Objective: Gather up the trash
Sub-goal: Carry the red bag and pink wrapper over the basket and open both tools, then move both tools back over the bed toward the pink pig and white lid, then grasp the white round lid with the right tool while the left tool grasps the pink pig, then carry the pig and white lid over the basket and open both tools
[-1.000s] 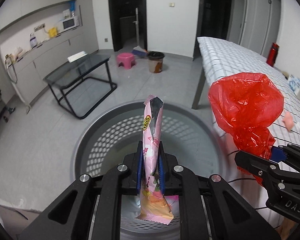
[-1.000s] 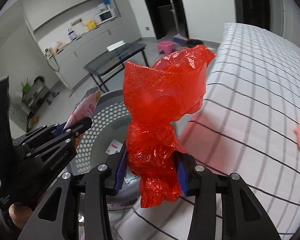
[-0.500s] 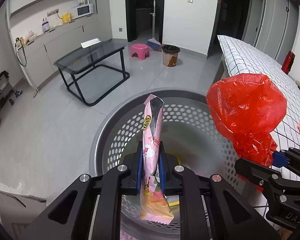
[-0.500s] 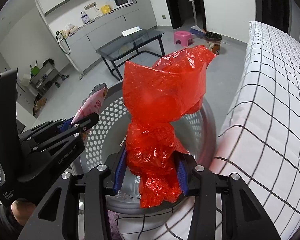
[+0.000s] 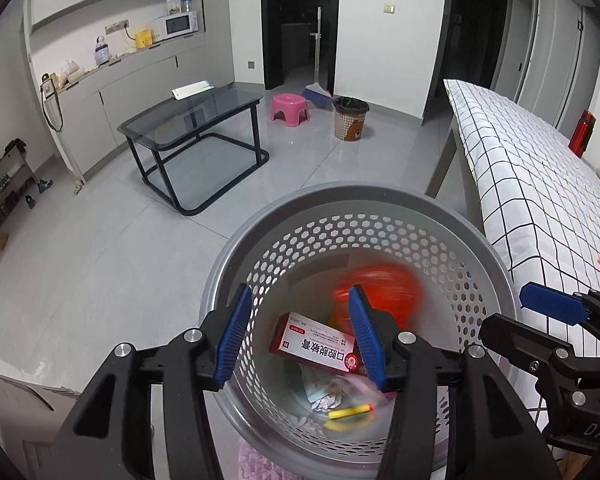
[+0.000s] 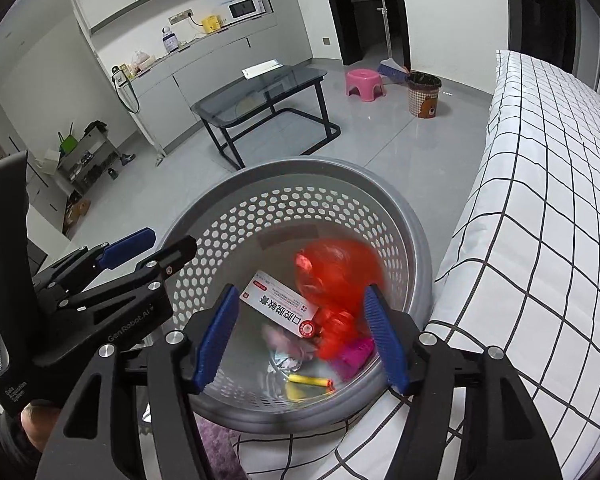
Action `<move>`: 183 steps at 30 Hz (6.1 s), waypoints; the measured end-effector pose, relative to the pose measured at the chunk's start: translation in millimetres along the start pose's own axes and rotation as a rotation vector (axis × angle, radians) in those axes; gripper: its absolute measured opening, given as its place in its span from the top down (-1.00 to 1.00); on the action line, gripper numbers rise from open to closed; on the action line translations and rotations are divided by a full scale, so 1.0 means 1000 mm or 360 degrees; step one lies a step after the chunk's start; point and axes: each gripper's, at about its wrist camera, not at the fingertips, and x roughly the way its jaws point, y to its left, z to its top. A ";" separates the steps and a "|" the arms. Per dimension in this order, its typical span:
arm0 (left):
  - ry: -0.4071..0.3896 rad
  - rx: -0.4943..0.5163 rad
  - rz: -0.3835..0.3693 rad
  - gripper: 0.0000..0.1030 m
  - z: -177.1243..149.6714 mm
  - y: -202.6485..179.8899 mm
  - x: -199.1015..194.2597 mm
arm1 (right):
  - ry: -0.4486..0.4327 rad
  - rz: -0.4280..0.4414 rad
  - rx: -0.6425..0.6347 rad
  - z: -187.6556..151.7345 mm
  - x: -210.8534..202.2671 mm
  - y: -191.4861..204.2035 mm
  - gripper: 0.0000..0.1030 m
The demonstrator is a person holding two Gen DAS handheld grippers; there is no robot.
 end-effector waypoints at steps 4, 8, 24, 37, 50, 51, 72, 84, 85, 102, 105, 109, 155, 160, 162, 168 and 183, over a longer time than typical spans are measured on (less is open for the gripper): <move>0.0003 0.0001 -0.0002 0.03 0.000 0.002 0.001 | -0.0001 -0.0001 0.0002 -0.003 -0.002 -0.001 -0.21; 0.0002 0.0000 -0.0001 -0.01 0.000 0.002 0.001 | -0.0008 -0.0003 0.0004 -0.001 -0.001 -0.003 -0.21; -0.0045 0.0034 -0.0010 -0.15 0.001 -0.012 -0.013 | -0.0077 -0.0020 0.0047 -0.009 -0.022 -0.016 -0.21; -0.0120 0.0134 -0.0075 -0.43 0.000 -0.060 -0.038 | -0.0204 -0.0128 0.0173 -0.033 -0.073 -0.060 -0.21; -0.0164 0.0276 -0.0268 -0.61 0.000 -0.151 -0.058 | -0.0297 -0.0349 0.0393 -0.082 -0.137 -0.140 -0.27; -0.0165 0.0294 -0.0294 -0.63 -0.001 -0.161 -0.060 | -0.0300 -0.0367 0.0409 -0.087 -0.141 -0.146 -0.27; -0.0137 0.0479 -0.0450 -0.76 0.001 -0.299 -0.054 | -0.0304 -0.0693 0.0669 -0.126 -0.201 -0.300 -0.28; -0.0088 0.0486 -0.0423 -0.76 0.004 -0.327 -0.035 | -0.0172 -0.0719 0.0615 -0.102 -0.160 -0.328 -0.28; -0.0082 0.0489 -0.0422 -0.76 0.003 -0.326 -0.033 | -0.0160 -0.0725 0.0613 -0.100 -0.157 -0.330 -0.28; -0.0020 0.0488 -0.0432 -0.76 0.000 -0.328 -0.022 | -0.0113 -0.0776 0.0558 -0.090 -0.137 -0.333 -0.03; -0.0014 0.0490 -0.0434 -0.76 0.000 -0.331 -0.020 | -0.0109 -0.0794 0.0519 -0.089 -0.136 -0.328 0.18; -0.0007 0.0492 -0.0436 -0.76 0.001 -0.333 -0.019 | -0.0123 -0.0780 0.0518 -0.090 -0.137 -0.327 0.25; -0.0031 0.0525 -0.0496 0.35 0.009 -0.327 -0.032 | -0.0346 -0.0654 0.0628 -0.104 -0.187 -0.302 0.25; -0.0093 0.0467 -0.0455 0.35 0.012 -0.286 -0.043 | -0.0339 -0.0611 0.0592 -0.100 -0.179 -0.264 0.25; -0.0115 0.0443 -0.0446 0.35 0.012 -0.271 -0.046 | -0.0354 -0.0581 0.0569 -0.095 -0.175 -0.244 0.25; -0.0178 0.0393 -0.0370 0.35 0.013 -0.215 -0.054 | -0.0370 -0.0476 0.0502 -0.079 -0.155 -0.191 0.25; -0.0123 0.0217 -0.0133 0.35 0.012 -0.087 -0.027 | -0.0213 -0.0225 0.0234 -0.029 -0.066 -0.075 0.25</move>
